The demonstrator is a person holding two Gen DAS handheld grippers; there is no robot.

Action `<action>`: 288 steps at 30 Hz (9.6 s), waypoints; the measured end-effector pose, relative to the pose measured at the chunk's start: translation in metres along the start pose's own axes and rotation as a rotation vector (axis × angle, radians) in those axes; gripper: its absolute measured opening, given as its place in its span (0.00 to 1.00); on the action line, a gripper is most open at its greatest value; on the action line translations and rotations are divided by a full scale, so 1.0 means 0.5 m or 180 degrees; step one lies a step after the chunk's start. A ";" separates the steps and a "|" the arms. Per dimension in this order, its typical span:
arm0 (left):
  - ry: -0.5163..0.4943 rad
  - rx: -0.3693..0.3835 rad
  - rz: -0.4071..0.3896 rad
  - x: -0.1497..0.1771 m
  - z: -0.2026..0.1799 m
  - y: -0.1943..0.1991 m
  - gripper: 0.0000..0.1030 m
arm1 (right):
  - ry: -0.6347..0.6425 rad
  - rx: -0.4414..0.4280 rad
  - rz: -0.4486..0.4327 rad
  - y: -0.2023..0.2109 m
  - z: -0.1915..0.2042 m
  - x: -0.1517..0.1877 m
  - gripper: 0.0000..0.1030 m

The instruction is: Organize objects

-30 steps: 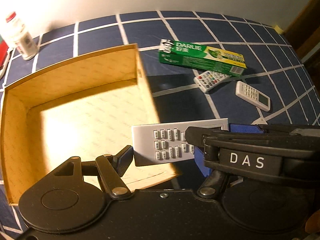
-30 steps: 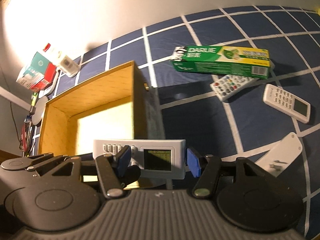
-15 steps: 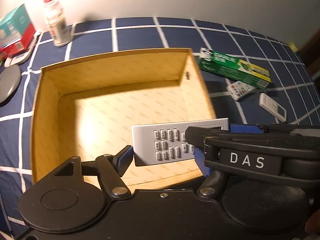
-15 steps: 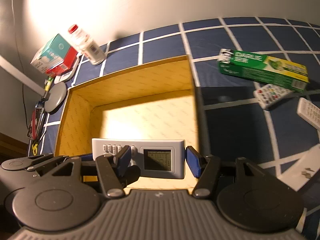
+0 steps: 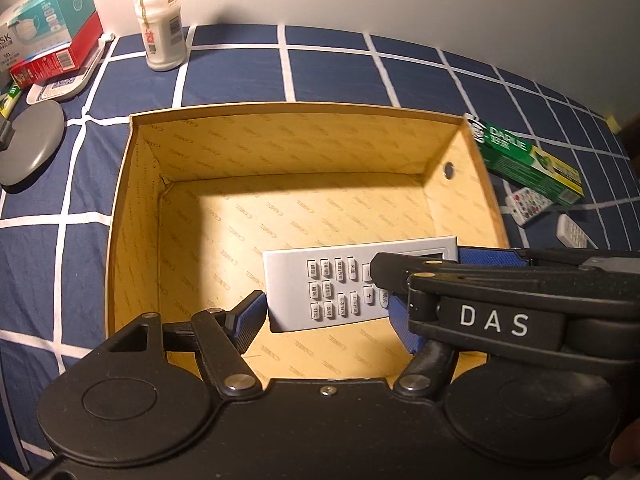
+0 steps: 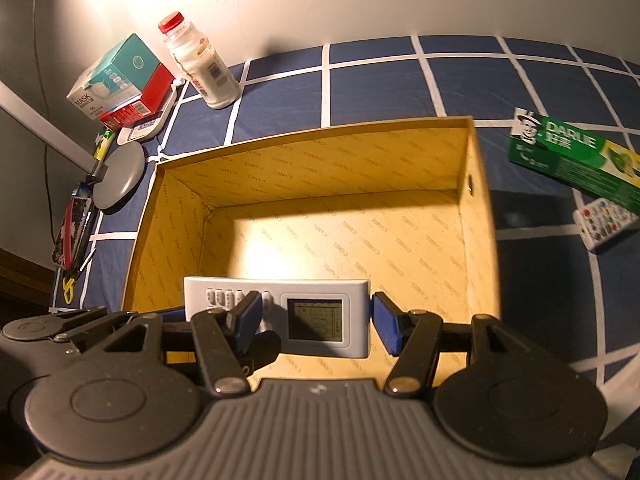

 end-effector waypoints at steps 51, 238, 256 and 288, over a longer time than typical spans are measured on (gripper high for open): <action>-0.0040 0.0075 0.0458 -0.180 0.054 -0.294 0.64 | -0.0240 0.0062 0.0421 -0.289 -0.125 -0.171 0.57; -0.1018 0.0570 -0.0081 -0.294 -0.444 -0.074 0.98 | -0.1065 0.0705 -0.0659 0.256 -0.540 -0.176 0.98; -0.0562 0.0285 -0.0310 -0.165 -0.277 0.071 0.98 | -0.0573 0.0408 -0.0645 0.280 -0.335 -0.087 0.98; 0.0179 -0.0152 -0.0087 -0.031 0.055 0.058 0.95 | 0.0139 0.0053 -0.0044 0.060 -0.060 -0.040 0.97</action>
Point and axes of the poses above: each gripper's, at about its wrist camera, not at the fingertips, and y roughly against the way its jaws point, z to its left, x to its underside, the point moved 7 cm from there along -y, roughly the way its jaws point, and after that the axes turned 9 degrees about -x, right-handed, at the moved point
